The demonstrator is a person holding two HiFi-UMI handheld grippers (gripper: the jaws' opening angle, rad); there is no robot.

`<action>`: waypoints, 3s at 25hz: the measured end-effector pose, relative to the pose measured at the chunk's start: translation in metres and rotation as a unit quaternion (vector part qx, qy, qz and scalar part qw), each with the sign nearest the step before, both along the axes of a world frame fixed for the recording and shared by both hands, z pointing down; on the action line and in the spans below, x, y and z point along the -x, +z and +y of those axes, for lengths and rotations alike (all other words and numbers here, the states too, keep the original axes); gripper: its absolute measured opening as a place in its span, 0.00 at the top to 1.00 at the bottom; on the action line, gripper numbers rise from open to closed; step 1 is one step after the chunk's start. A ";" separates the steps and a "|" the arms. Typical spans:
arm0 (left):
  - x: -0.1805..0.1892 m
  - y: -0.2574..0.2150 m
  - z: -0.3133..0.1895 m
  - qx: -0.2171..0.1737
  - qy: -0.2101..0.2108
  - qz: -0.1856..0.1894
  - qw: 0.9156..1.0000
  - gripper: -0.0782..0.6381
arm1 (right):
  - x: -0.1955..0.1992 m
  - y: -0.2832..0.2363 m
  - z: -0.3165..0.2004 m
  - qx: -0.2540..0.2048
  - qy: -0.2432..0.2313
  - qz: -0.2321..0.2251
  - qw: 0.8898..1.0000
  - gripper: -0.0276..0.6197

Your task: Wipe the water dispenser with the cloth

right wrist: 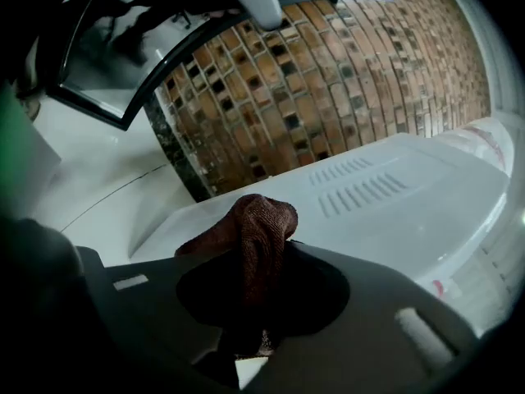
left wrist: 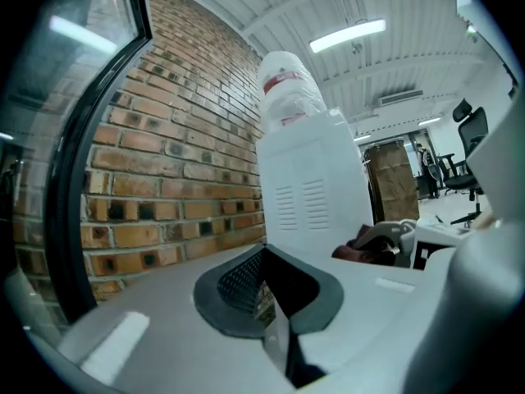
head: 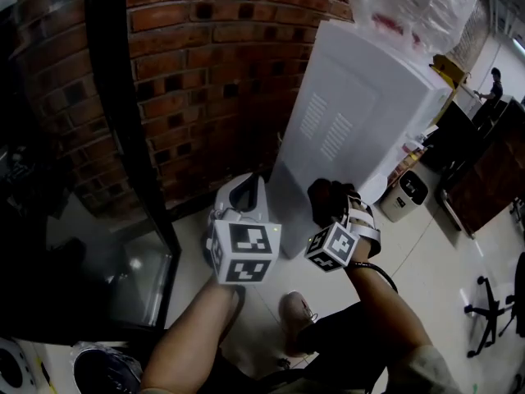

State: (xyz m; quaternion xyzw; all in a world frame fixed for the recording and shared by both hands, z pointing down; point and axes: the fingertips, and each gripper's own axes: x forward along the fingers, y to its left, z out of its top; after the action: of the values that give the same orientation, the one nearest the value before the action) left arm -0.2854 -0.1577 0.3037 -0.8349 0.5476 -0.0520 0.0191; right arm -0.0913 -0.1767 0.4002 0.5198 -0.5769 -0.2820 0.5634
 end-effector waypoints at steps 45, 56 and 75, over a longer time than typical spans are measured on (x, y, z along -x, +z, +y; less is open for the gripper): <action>0.010 0.042 -0.015 0.053 -0.016 -0.016 0.998 0.89 | 0.065 0.173 0.030 0.239 -0.086 -0.054 0.966 0.80; 0.047 0.028 0.005 0.044 -0.051 -0.027 0.997 0.89 | 0.131 -0.041 0.015 0.073 -0.201 -0.326 0.921 0.80; 0.056 0.004 0.062 0.030 -0.147 -0.049 0.987 0.89 | 0.175 -0.075 0.021 0.079 -0.325 -0.372 0.866 0.80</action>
State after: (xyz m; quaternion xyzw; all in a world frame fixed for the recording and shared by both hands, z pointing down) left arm -0.3415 -0.0957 0.3075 -0.7417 0.6612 -0.1116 0.0125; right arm -0.2662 -0.1555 0.3251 0.3234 -0.9002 -0.1884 0.2227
